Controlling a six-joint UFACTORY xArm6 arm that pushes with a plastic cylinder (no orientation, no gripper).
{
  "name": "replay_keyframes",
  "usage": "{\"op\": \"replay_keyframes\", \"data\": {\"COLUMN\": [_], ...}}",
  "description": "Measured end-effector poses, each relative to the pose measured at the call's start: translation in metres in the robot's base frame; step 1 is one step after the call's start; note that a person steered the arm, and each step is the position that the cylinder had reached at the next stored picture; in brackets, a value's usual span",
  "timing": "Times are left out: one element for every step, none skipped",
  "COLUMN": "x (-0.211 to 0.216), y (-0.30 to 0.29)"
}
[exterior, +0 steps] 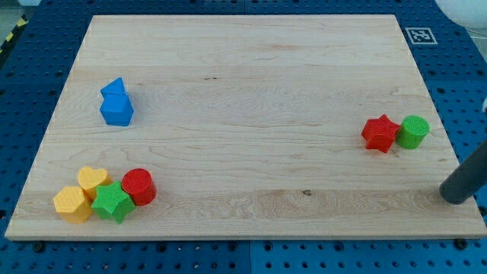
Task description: Move the red star parallel to the right of the red circle
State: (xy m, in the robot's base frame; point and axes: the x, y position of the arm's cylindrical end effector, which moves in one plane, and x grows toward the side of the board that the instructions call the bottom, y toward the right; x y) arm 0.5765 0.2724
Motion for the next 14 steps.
{"op": "replay_keyframes", "data": {"x": [-0.002,-0.006,-0.012,-0.021,-0.033,-0.034,-0.039,-0.054,-0.071,-0.091,-0.107,-0.107,-0.107,-0.107], "y": [0.005,0.006,0.009,0.012,0.025,0.026,0.027,0.04,0.043,0.042,0.014,0.006,-0.01,-0.032]}}
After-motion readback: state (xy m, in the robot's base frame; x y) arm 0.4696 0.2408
